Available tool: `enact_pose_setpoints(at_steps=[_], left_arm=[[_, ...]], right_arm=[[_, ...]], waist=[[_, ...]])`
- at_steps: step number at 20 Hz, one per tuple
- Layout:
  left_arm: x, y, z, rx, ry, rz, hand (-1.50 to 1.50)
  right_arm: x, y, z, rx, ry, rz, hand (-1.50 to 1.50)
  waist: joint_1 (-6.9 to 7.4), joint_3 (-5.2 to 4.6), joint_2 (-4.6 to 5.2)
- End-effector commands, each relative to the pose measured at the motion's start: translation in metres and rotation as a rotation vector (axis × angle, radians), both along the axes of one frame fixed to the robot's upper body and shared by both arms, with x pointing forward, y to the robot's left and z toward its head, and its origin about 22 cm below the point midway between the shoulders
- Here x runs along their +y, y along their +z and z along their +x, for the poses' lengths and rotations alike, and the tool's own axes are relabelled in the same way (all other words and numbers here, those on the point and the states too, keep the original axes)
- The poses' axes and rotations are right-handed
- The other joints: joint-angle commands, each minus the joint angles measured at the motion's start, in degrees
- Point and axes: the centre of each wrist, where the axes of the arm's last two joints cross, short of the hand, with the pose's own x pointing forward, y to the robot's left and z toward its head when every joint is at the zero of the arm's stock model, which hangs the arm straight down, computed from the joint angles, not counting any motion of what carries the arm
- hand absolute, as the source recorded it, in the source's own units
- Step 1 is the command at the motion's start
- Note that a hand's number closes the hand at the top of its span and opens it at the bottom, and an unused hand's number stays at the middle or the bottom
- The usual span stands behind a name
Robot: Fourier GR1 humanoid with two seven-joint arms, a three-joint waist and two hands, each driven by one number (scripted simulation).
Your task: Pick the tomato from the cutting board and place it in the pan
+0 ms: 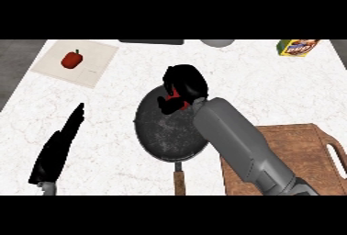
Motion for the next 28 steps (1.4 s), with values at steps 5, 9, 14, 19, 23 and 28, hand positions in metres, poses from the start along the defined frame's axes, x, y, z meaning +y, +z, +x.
enact_pose_setpoints(at_steps=[5, 9, 14, 19, 23, 28], left_arm=[[-0.016, 0.004, 0.011, -0.017, -0.063, 0.005, 0.00], [-0.025, 0.000, 0.018, -0.018, -0.070, -0.007, 0.00], [-0.017, 0.005, 0.020, -0.031, -0.068, -0.002, 0.00], [-0.015, 0.005, 0.009, -0.013, -0.037, -0.009, 0.00], [-0.011, -0.004, 0.007, -0.009, -0.031, 0.006, 0.00], [0.009, -0.009, -0.003, 0.012, 0.008, -0.010, 0.00]], right_arm=[[-0.010, -0.036, 0.000, 0.343, -0.075, 0.118, 1.50], [-0.014, -0.051, -0.005, 0.445, -0.097, 0.218, -1.50], [-0.013, -0.046, -0.005, 0.309, -0.124, 0.456, -1.50], [-0.014, -0.031, 0.005, 0.200, -0.213, 0.643, -1.50], [-0.019, -0.018, 0.021, 0.157, -0.362, 0.742, -1.50], [-0.057, -0.029, 0.032, 0.111, -0.468, 0.847, -1.50]], waist=[[3.33, 0.08, 0.99], [3.51, 0.09, 1.10], [3.26, 0.13, 0.93], [2.33, 0.12, 0.39], [1.89, 0.07, 0.48], [-1.13, 0.05, -0.11]])
